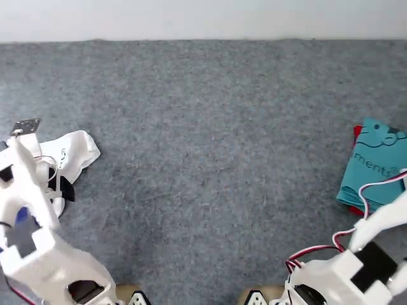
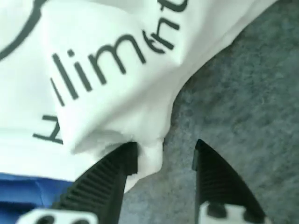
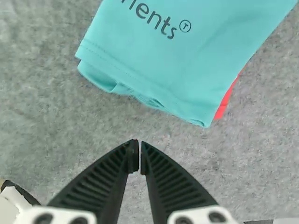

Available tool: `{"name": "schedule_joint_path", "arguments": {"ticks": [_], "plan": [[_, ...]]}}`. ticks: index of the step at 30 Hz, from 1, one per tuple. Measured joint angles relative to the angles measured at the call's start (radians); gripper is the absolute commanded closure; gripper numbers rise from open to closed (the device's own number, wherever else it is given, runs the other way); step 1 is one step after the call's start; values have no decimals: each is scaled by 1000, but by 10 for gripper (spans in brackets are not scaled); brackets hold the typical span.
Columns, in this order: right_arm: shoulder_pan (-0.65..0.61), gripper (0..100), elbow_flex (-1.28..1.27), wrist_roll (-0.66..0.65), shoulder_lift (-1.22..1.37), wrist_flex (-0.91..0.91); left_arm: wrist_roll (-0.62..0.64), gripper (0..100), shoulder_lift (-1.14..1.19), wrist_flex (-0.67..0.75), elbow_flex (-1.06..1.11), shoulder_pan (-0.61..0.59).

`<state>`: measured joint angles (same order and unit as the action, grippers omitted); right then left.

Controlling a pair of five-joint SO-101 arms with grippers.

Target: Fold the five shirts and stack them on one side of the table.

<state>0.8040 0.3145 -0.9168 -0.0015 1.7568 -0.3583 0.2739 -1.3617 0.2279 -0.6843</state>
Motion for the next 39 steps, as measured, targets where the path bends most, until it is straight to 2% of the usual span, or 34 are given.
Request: {"name": "schedule_joint_path", "arguments": {"ticks": [3,6,15,20,27,34,39], "plan": [[0,980,-34,0,-34,0,0,889,87,26,-60,0],[0,980,-81,0,-77,0,0,994,143,63,-84,-2],[0,980,-229,0,-216,0,2,988,100,78,-109,68],[0,981,-299,0,-279,0,2,988,-107,89,-109,167],[0,982,-347,0,-348,0,2,988,-391,89,-127,400],[0,982,-410,0,-400,0,-2,988,-443,100,-238,649],[0,983,-439,0,-431,0,-5,987,-396,123,-242,709]]}}
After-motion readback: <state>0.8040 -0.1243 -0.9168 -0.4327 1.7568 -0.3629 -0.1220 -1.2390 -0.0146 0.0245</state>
